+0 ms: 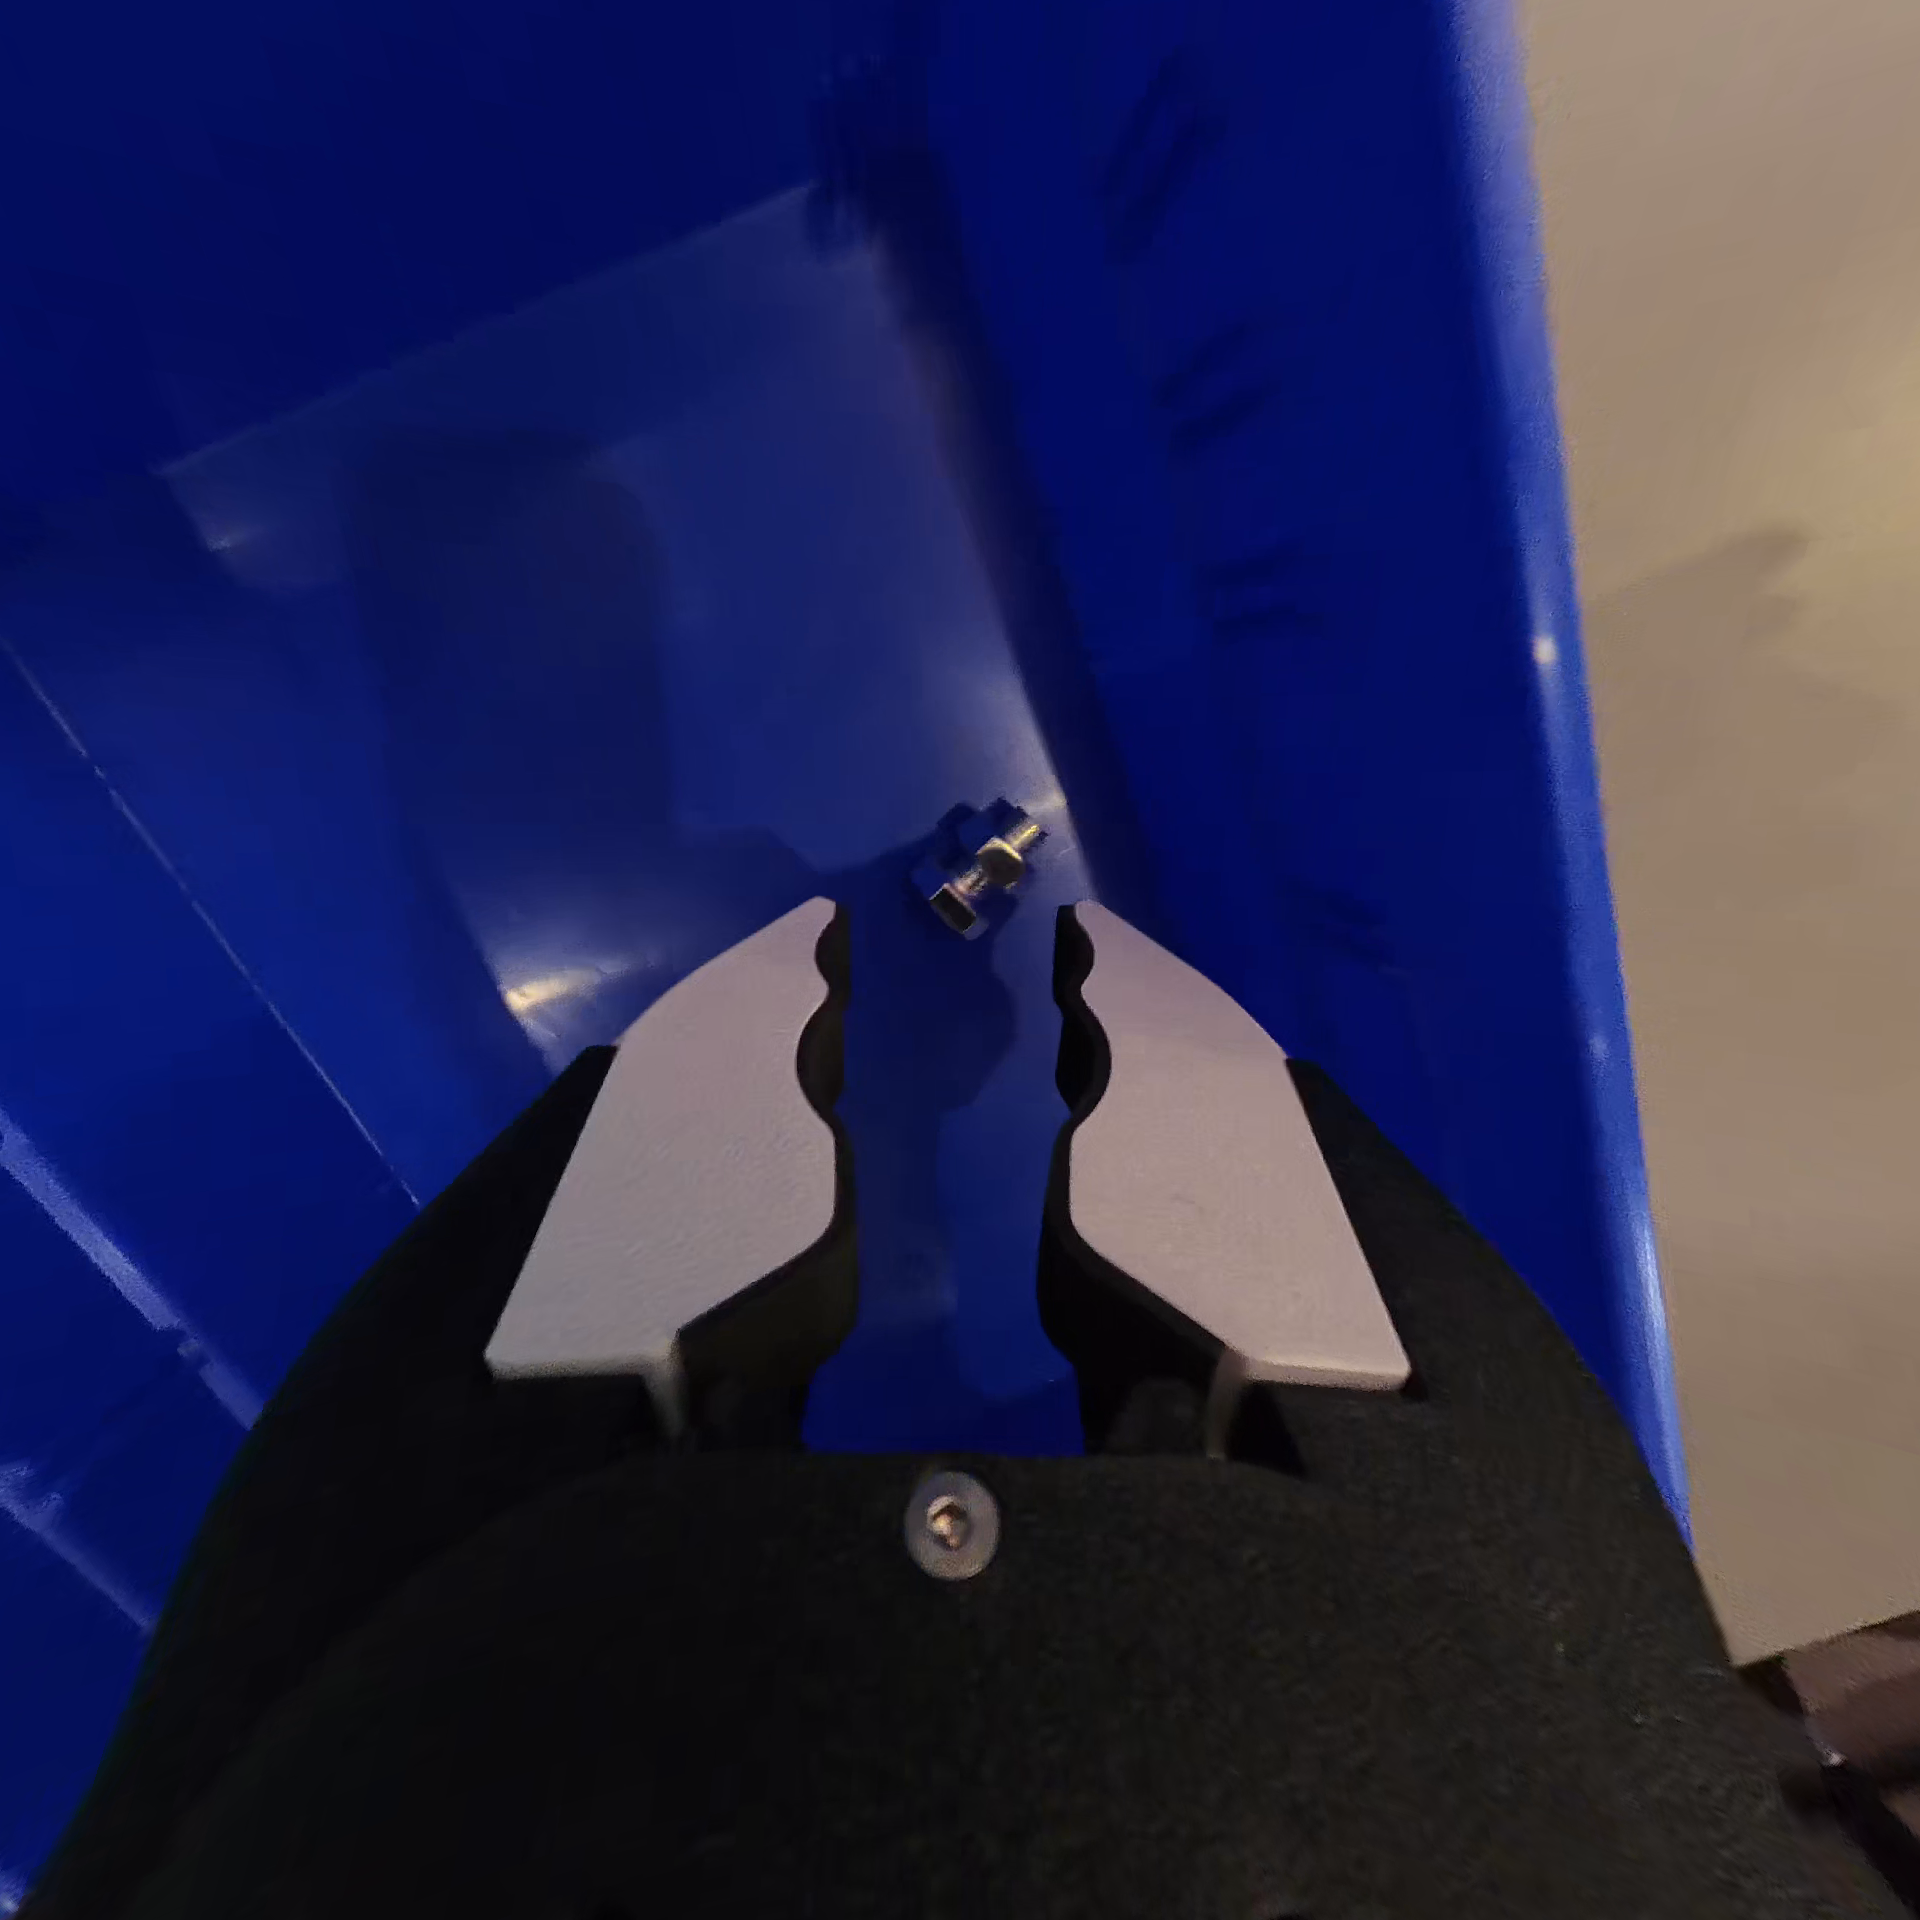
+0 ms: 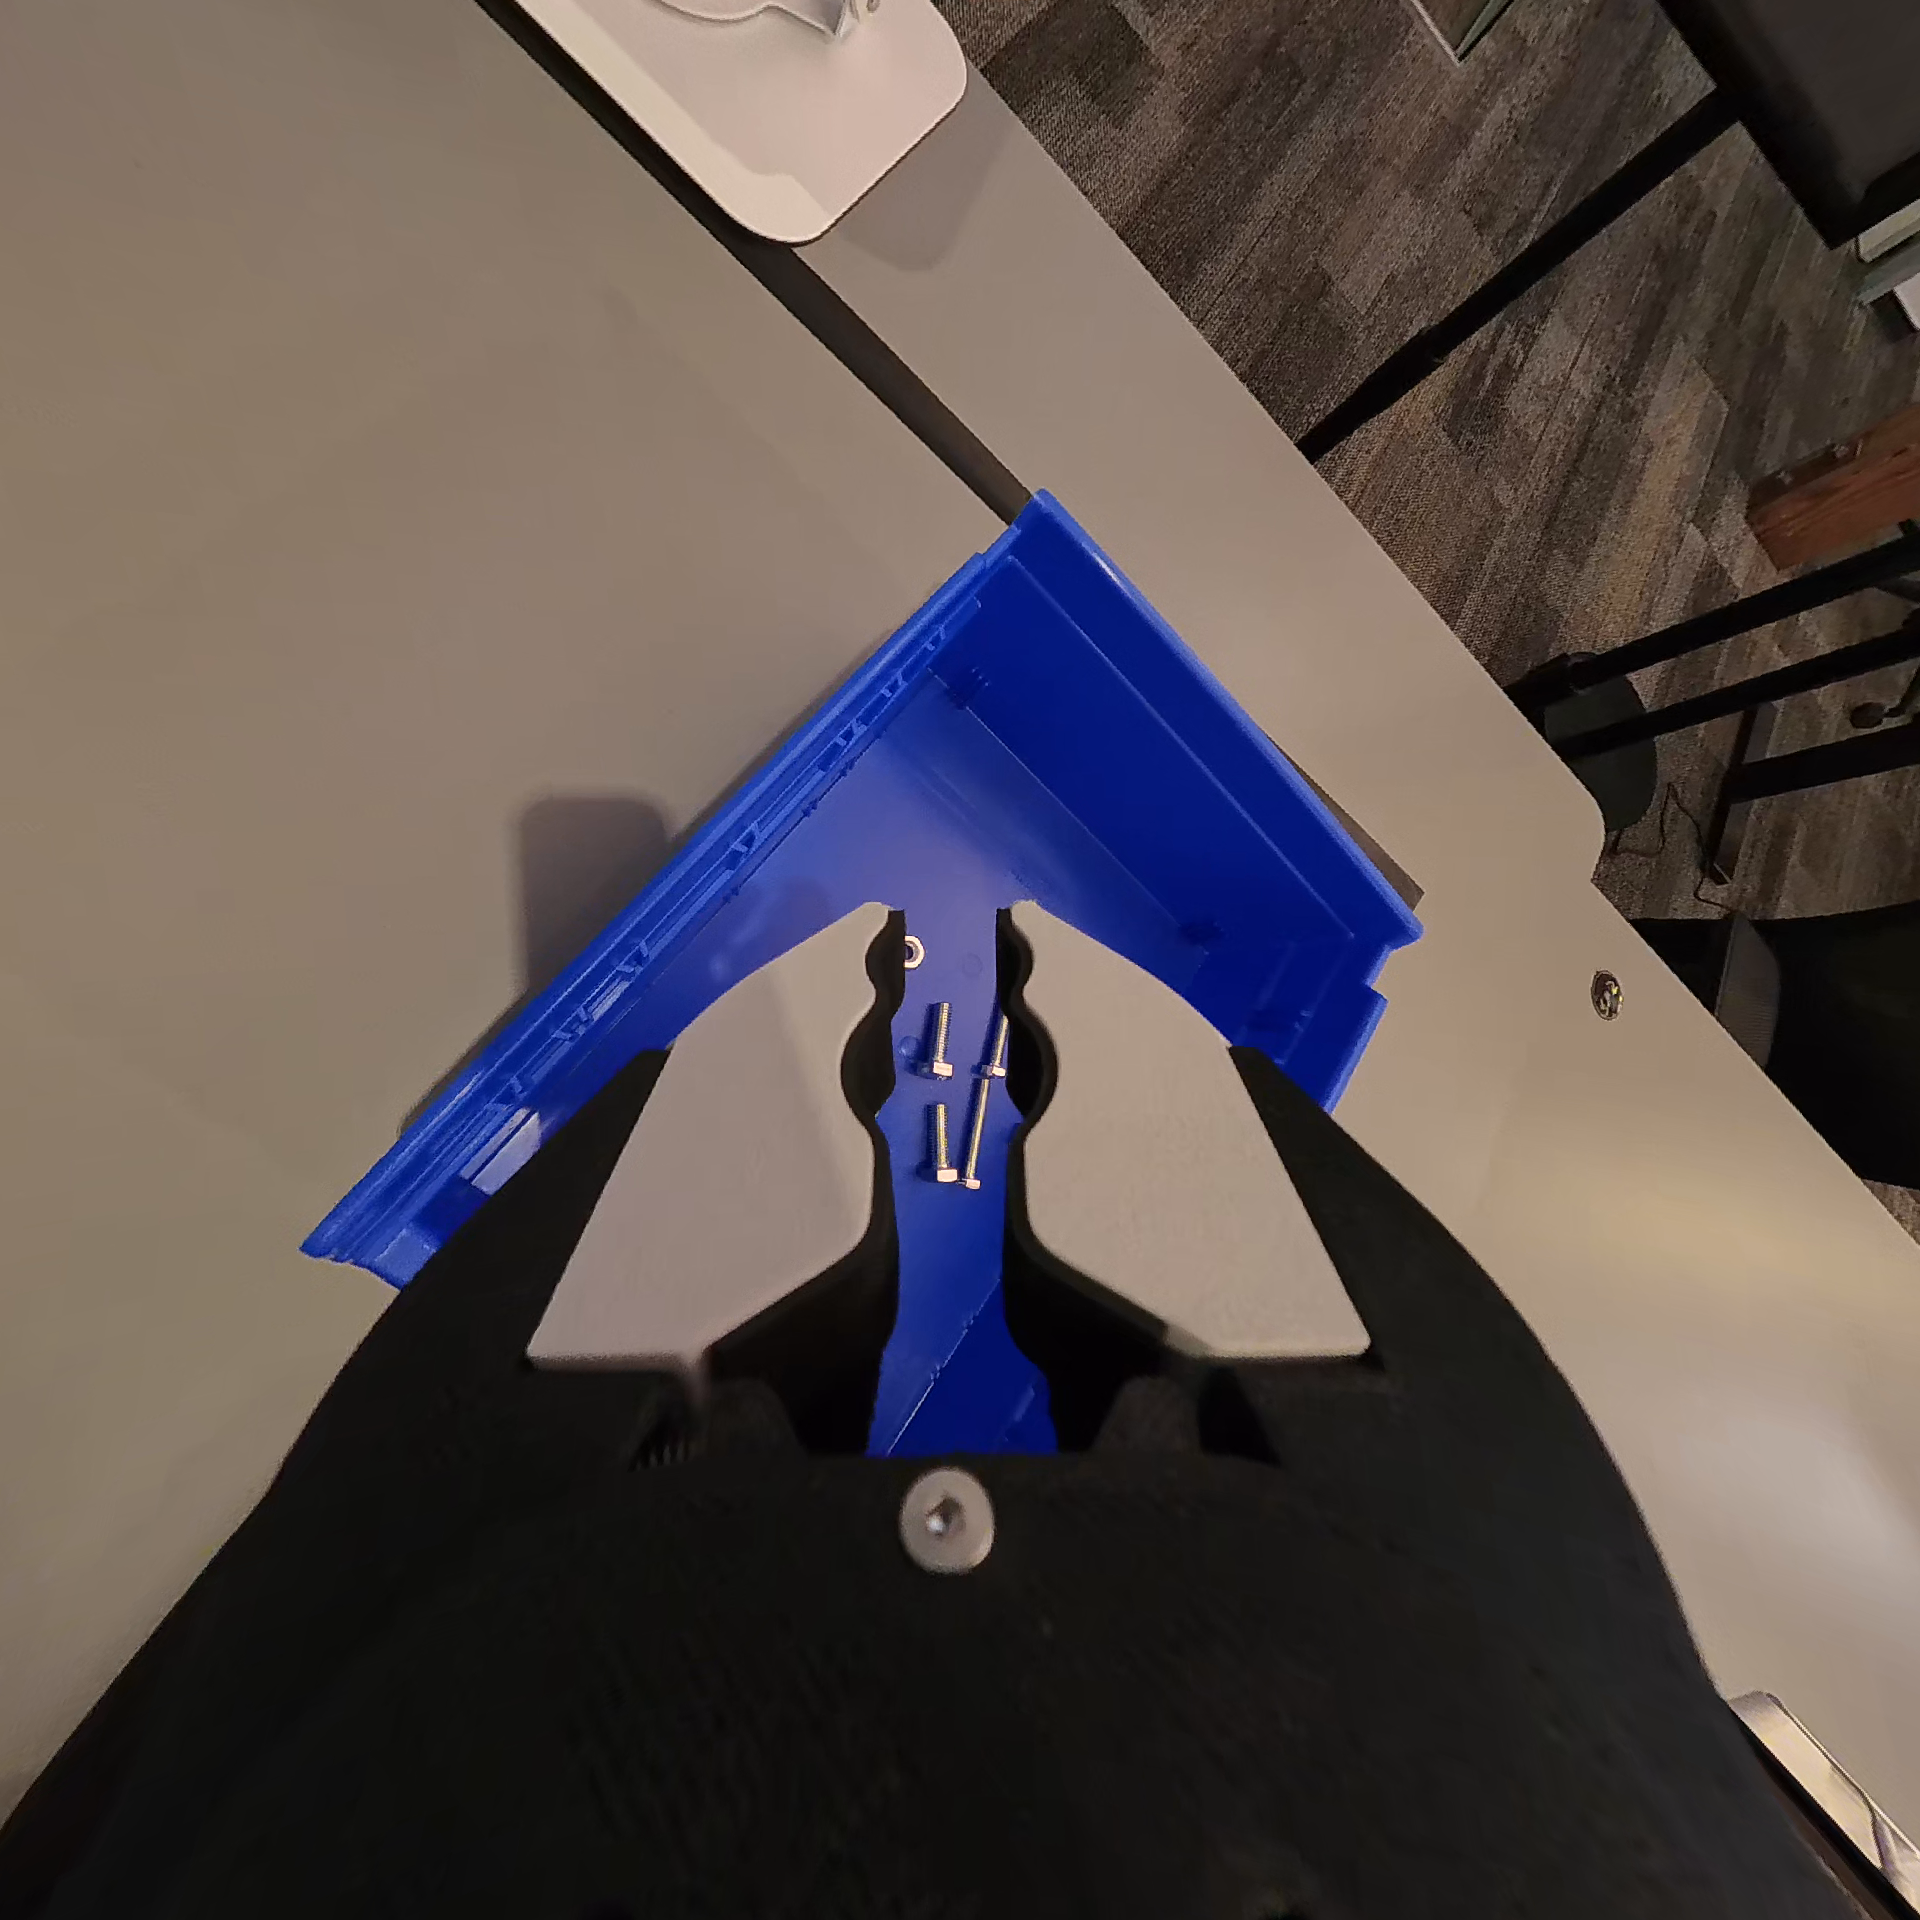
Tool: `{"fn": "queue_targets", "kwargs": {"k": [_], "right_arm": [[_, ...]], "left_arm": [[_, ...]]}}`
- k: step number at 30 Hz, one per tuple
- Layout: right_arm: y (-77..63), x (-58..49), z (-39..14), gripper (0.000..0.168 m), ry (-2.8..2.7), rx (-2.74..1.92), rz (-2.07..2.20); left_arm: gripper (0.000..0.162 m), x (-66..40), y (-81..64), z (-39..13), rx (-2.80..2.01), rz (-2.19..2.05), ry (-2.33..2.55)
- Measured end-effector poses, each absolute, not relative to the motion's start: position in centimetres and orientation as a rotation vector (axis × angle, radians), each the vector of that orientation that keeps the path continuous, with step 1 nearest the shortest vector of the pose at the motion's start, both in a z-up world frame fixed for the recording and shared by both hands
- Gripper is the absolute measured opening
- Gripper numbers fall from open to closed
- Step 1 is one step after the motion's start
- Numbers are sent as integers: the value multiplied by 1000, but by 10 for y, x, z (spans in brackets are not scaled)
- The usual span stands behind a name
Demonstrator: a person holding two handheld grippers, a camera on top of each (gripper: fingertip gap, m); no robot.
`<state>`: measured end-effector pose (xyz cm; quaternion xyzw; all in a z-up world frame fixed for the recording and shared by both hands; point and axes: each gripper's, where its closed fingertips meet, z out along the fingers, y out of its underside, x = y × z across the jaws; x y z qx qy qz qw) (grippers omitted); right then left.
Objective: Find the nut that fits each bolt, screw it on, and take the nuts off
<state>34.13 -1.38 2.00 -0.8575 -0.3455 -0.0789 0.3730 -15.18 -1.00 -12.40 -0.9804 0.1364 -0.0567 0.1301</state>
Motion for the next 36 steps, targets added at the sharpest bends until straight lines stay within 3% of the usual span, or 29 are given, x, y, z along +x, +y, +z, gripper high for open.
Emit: {"fn": "queue_targets", "kwargs": {"k": [7, 11, 16, 22, 25, 30, 36], "right_arm": [[-15, 340, 17, 18, -912, -2203, -208], [-15, 339, 13, 18, -931, -2212, -210], [-15, 338, 10, 18, -945, -2222, -222], [-15, 337, 7, 18, -963, -2228, -216], [-14, 338, 5, 18, -963, -2235, -214], [-15, 338, 2, 18, -973, -2245, -223], [-13, 338, 7, 18, -952, -2226, -219]], "left_arm": [[29, -157, -4, -124, -2639, -103, 870], [34, -142, -10, -119, -2579, -276, 925], [39, -144, -12, -133, -2564, -203, 1051], [39, -146, -7, -143, -2550, -152, 1083], [23, -148, -9, -149, -2553, -158, 1115], [20, -157, -6, -148, -2548, -87, 1107], [20, -178, 13, -97, -2445, -16, 828]]}}
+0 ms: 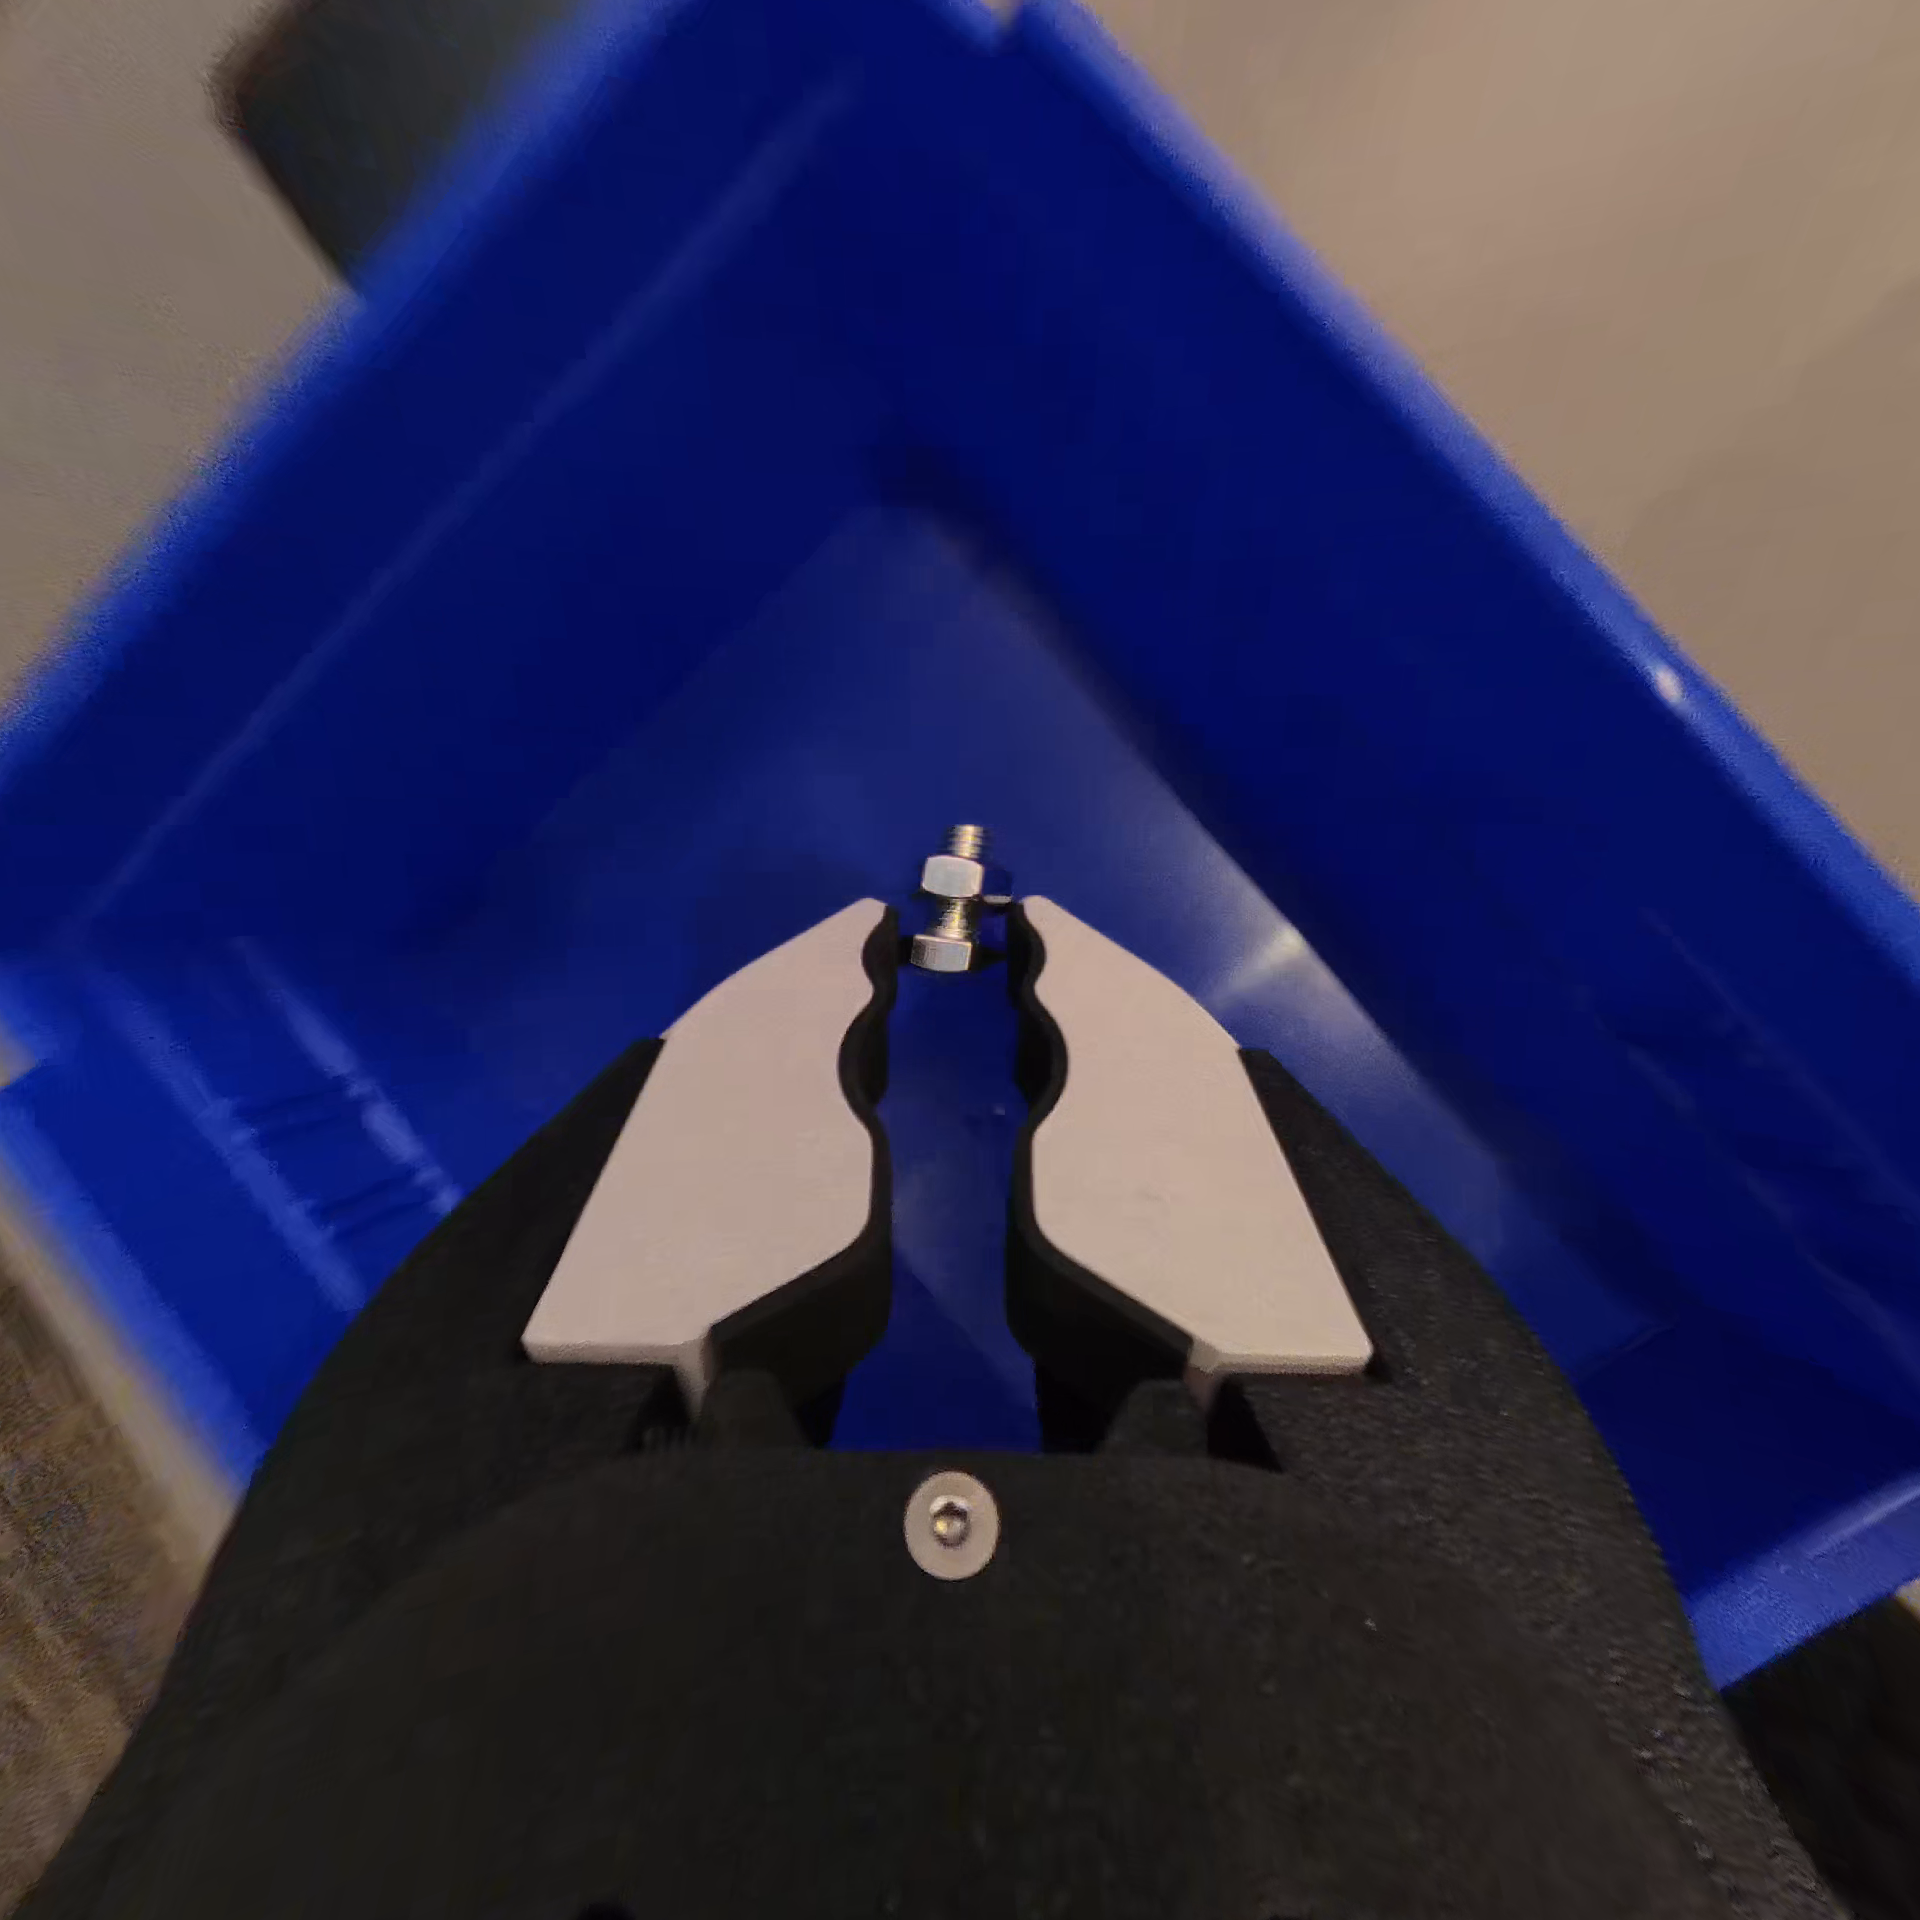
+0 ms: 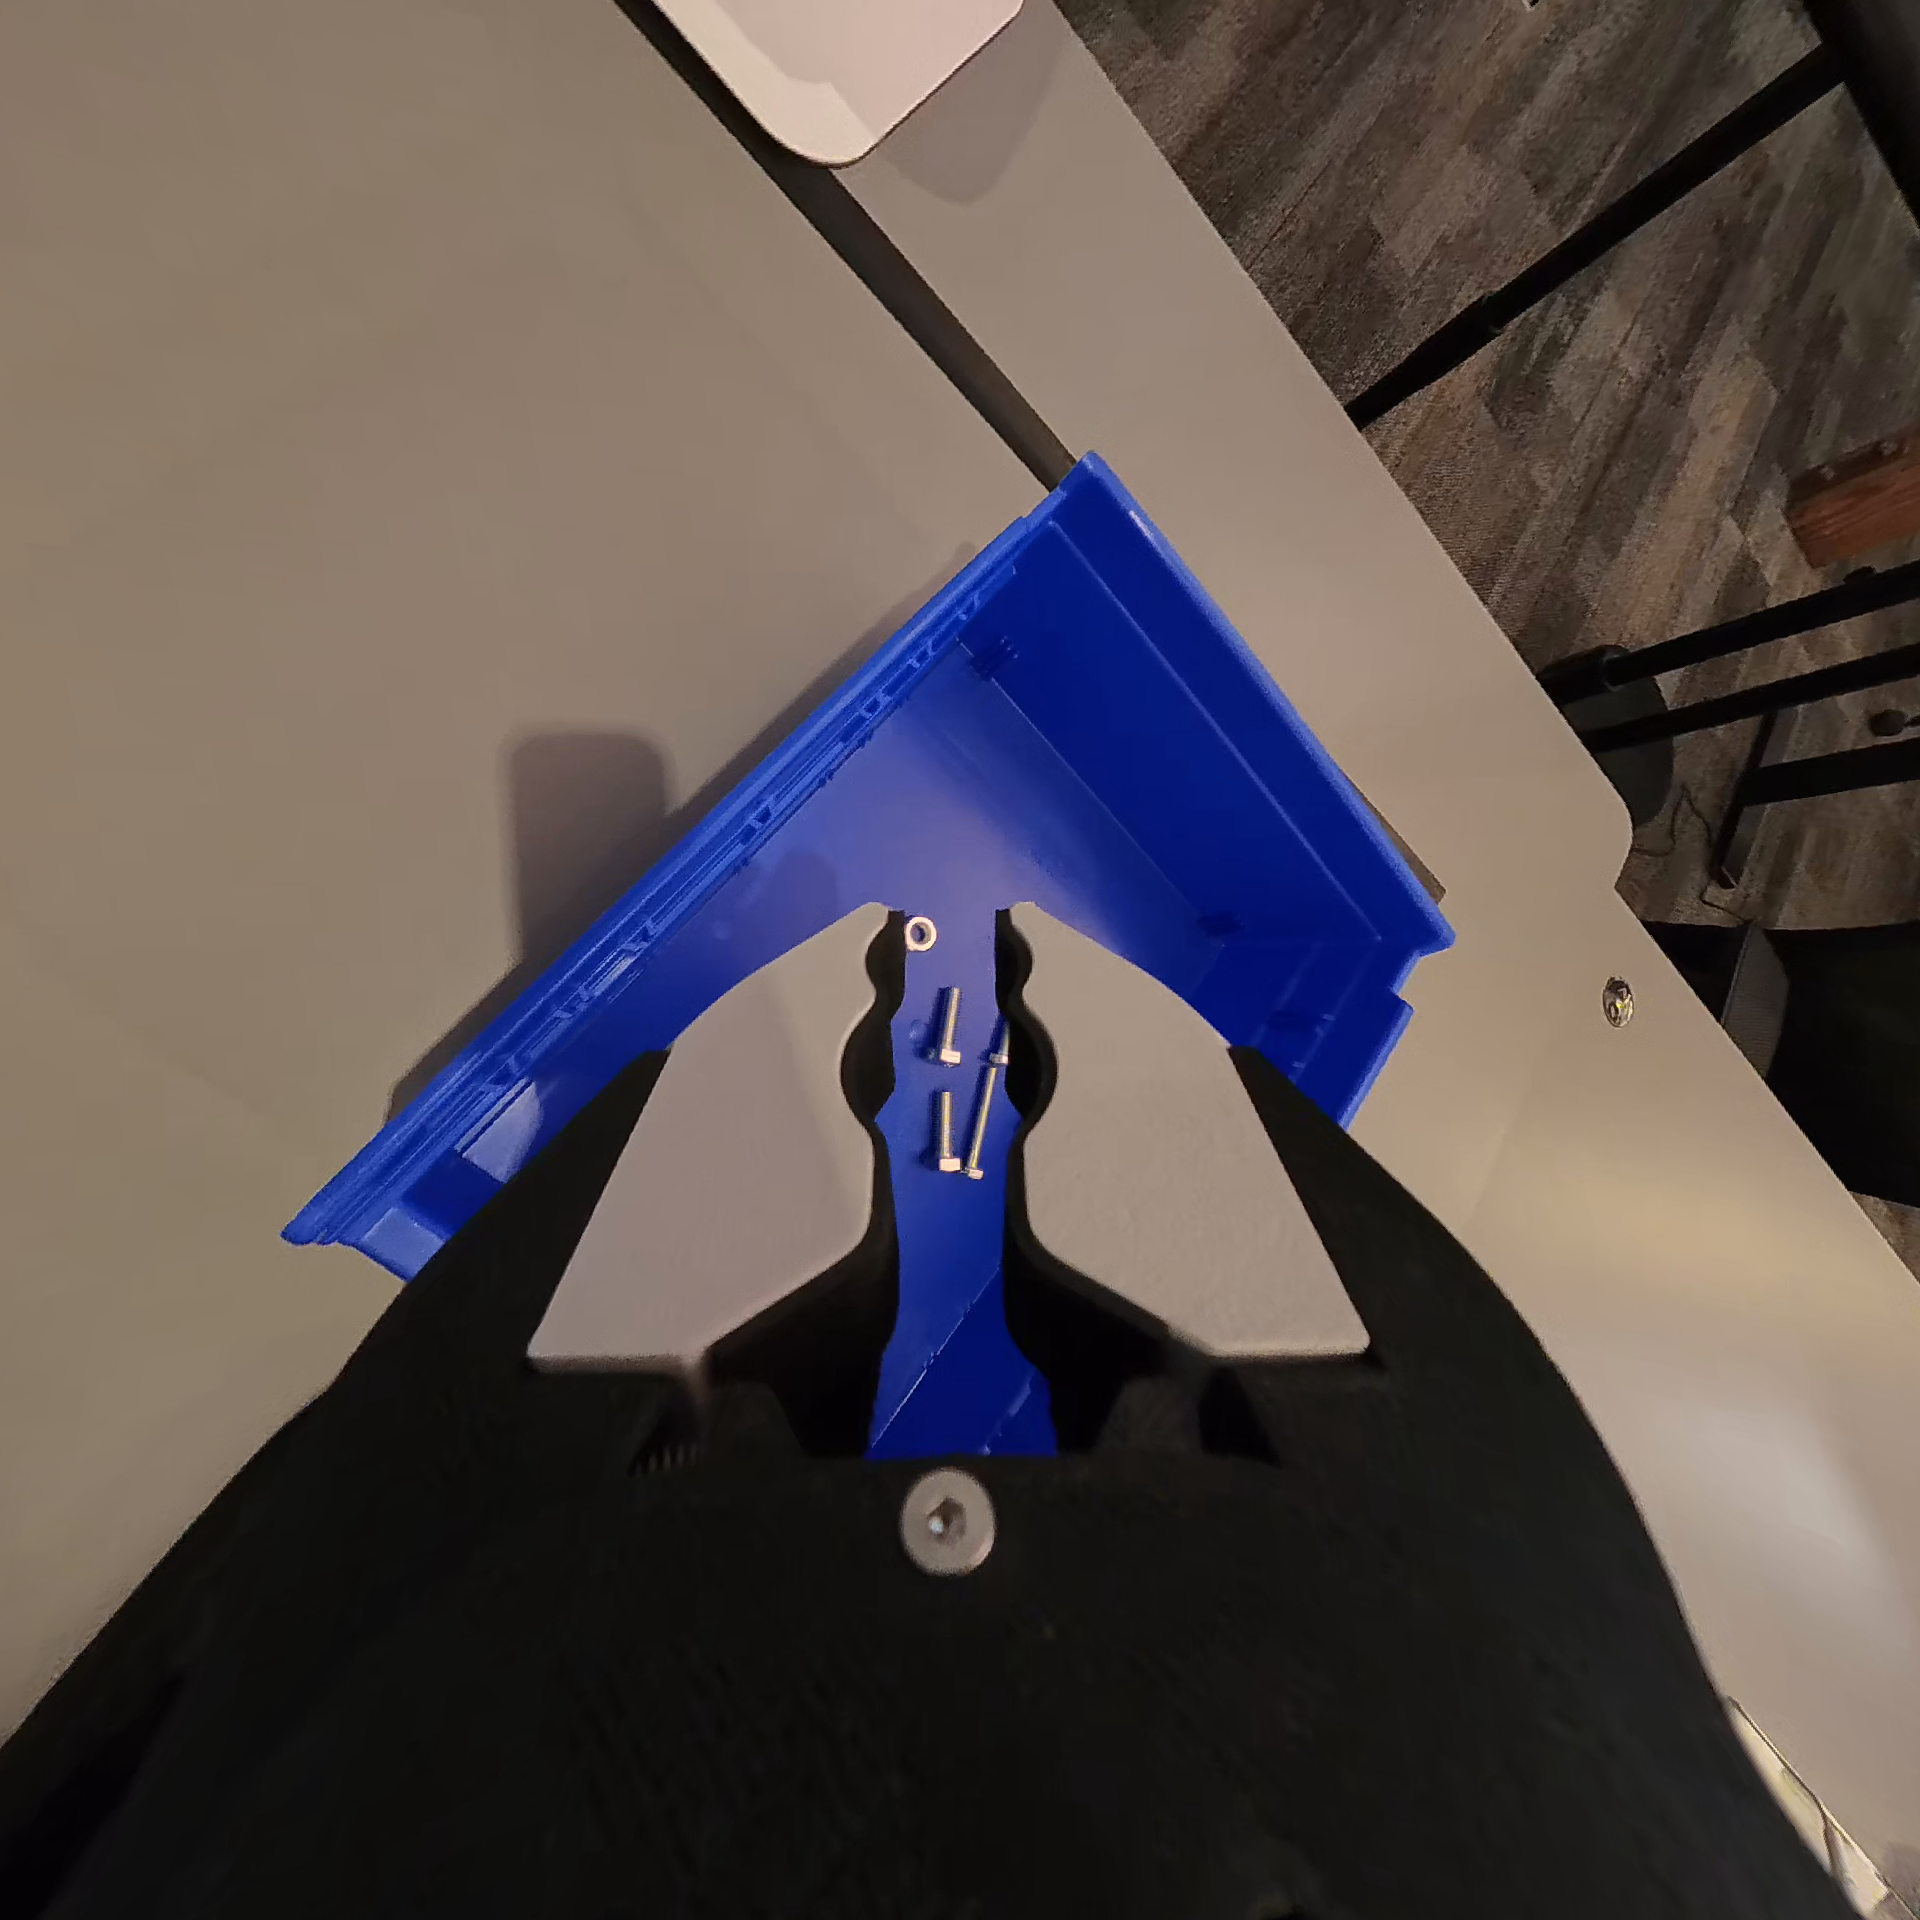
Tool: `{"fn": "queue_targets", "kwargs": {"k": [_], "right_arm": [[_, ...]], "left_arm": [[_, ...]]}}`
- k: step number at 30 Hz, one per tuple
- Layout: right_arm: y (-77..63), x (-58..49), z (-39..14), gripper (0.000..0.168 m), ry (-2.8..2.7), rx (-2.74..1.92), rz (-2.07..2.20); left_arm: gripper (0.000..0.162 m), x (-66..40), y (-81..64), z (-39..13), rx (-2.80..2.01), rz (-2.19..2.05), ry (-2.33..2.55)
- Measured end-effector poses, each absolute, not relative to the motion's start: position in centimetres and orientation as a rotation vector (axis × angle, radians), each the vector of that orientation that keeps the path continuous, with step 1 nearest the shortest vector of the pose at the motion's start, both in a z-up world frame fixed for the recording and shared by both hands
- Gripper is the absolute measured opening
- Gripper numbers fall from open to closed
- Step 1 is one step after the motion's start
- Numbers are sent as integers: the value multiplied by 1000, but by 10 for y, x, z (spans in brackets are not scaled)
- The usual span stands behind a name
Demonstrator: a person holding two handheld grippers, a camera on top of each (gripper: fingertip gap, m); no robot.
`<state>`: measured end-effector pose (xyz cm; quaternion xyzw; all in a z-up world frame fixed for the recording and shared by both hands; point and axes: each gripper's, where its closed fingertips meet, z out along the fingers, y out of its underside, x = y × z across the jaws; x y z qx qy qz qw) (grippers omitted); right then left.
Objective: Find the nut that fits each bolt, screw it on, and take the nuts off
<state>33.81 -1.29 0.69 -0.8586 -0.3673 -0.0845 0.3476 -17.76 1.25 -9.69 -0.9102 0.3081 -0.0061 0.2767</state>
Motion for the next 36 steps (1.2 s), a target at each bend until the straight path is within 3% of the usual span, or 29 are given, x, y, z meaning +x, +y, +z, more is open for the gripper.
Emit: {"fn": "queue_targets", "kwargs": {"k": [5, 9, 12, 22, 36], "right_arm": [[-10, 338, 19, 17, -892, -2185, -221], [-11, 319, 47, 16, -888, -2028, -186], [-27, 272, 75, 16, -998, -1795, 1], [-153, 119, 142, 15, -1189, -1098, 967], [-175, 110, 150, 15, -1169, -878, 1096]], "left_arm": [[19, -179, 19, 5, -2104, -85, 538], [19, -93, -24, 96, -1640, -552, 706], [18, -30, -71, 132, -1389, -862, 878], [18, 85, -143, 130, -1230, -1317, 1126], [18, 109, -178, 134, -1161, -1411, 1207]]}}
